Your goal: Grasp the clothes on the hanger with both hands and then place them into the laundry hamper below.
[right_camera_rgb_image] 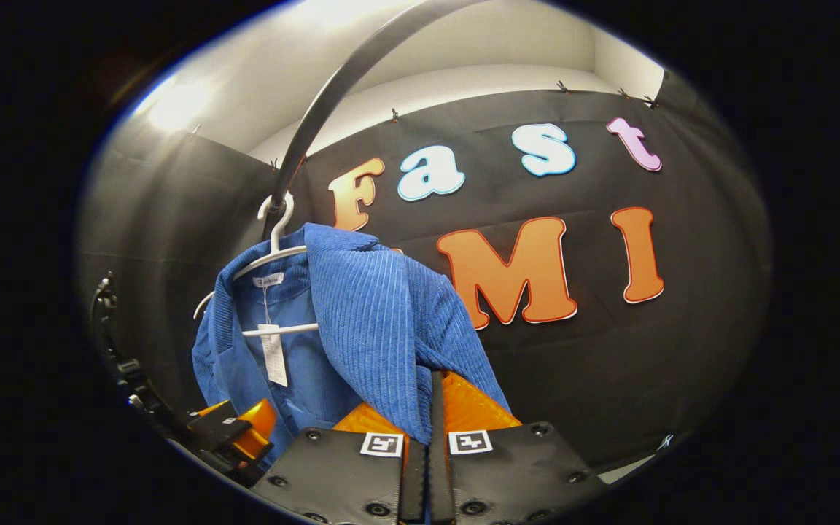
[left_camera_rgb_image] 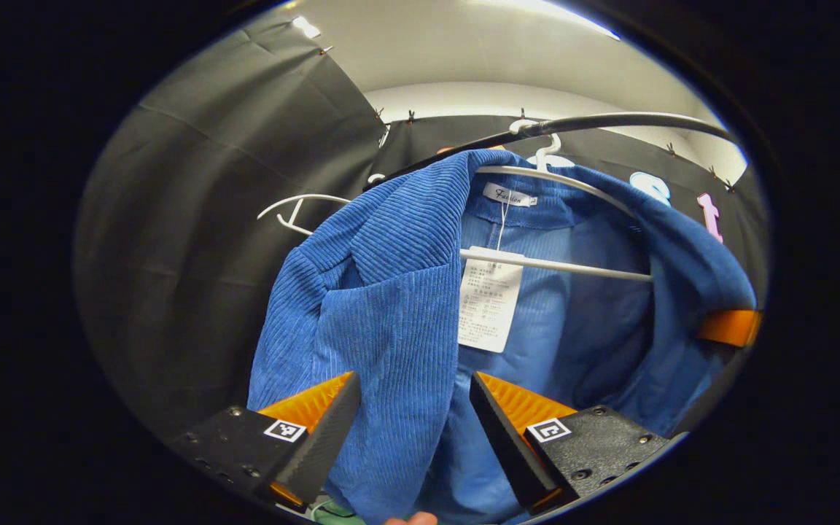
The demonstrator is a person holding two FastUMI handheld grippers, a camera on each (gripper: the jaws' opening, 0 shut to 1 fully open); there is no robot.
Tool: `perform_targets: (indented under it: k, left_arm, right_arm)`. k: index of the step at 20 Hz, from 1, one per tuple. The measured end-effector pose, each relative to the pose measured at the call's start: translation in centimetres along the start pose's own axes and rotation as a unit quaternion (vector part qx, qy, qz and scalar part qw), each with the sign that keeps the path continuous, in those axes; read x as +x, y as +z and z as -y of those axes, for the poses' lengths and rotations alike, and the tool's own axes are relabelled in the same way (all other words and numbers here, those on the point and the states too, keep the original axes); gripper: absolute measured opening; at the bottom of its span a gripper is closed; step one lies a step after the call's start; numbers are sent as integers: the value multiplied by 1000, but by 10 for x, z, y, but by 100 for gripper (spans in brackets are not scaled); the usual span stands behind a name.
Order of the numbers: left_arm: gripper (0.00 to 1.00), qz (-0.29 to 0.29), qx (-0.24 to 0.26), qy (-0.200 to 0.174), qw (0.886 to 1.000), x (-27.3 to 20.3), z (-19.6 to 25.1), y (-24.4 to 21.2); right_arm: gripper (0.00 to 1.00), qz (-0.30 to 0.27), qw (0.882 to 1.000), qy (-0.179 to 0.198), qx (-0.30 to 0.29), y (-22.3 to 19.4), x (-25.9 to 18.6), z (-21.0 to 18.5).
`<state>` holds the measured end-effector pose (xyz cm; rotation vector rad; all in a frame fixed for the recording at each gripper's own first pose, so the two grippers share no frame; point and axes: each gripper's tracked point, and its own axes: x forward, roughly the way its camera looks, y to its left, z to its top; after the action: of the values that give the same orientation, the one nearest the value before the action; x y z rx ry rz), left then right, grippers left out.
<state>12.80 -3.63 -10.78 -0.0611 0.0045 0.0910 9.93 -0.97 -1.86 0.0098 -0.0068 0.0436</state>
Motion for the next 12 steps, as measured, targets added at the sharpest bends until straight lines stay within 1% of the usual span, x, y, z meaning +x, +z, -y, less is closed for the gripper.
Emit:
perform_targets:
  k: [1,3,4,5,6,7,8,9,11,12]
  left_arm:
    - [95,6,4,24,1000,8,-5,-4]
    - [93,17,21,57,998,21,-7,-7]
    - [92,21,30,65,997,28,-5,-8]
    - [95,24,38,71,997,34,-5,-8]
    - [92,27,43,76,996,40,-6,-8]
    - [95,28,46,80,995,46,-8,-7]
    - [95,25,47,81,995,50,-10,-5]
    - [95,22,47,79,996,53,-12,-5]
    - [84,18,45,90,995,48,-27,-4]
    - [74,21,47,88,995,44,-33,-2]
  right_arm:
    - [10,1,1000,4,1,2,-2,1]
    - [10,4,1000,10,0,7,-5,4]
    - [10,6,1000,13,-2,10,-7,4]
    - [10,9,1000,15,-4,12,-8,5]
    - [10,11,1000,18,-5,14,-11,6]
    - [10,11,1000,20,-6,15,-13,7]
    - [10,12,1000,21,-7,16,-10,19]
    - [10,14,1000,22,-8,17,-9,19]
    - [10,17,1000,20,-11,16,-10,20]
    - [10,20,1000,17,-13,16,-10,21]
